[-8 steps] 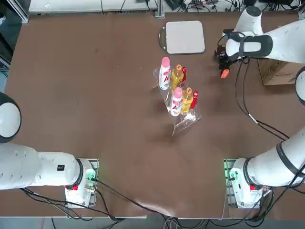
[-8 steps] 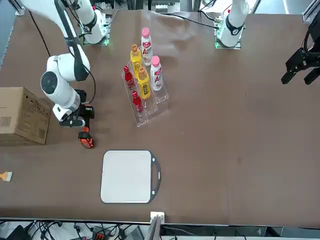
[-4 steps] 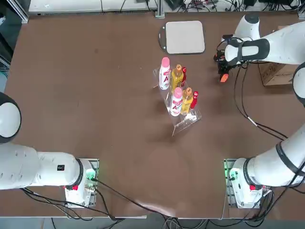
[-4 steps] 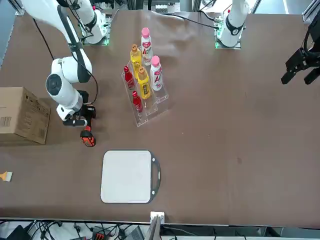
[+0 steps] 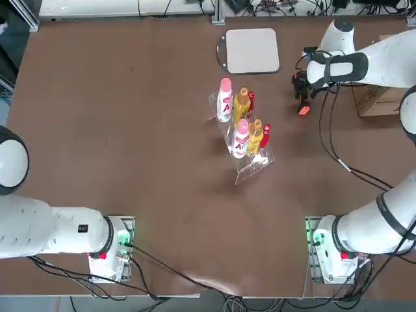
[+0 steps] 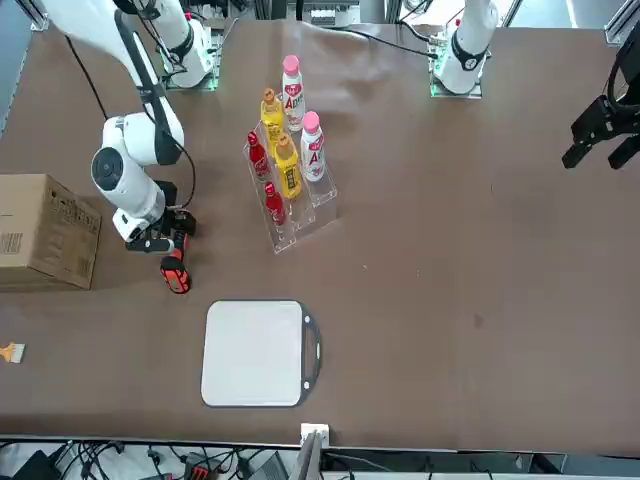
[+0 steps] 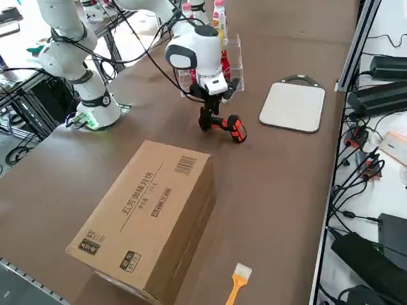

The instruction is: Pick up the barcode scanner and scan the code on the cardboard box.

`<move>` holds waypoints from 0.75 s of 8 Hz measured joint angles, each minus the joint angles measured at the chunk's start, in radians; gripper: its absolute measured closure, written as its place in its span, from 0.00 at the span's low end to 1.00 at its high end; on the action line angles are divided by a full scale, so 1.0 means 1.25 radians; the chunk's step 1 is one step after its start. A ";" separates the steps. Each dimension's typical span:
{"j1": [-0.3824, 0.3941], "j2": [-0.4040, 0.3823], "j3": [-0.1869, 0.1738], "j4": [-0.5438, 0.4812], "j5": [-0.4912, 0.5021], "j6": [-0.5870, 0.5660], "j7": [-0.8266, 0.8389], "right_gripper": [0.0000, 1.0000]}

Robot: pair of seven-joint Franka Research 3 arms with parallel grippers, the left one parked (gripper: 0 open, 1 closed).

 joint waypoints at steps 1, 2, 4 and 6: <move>0.000 -0.008 -0.002 0.003 0.000 -0.006 0.000 0.00; 0.000 -0.032 -0.006 0.017 0.000 -0.042 0.000 0.00; -0.010 -0.124 -0.014 0.101 0.000 -0.241 0.000 0.00; -0.034 -0.190 -0.020 0.226 0.000 -0.420 0.000 0.00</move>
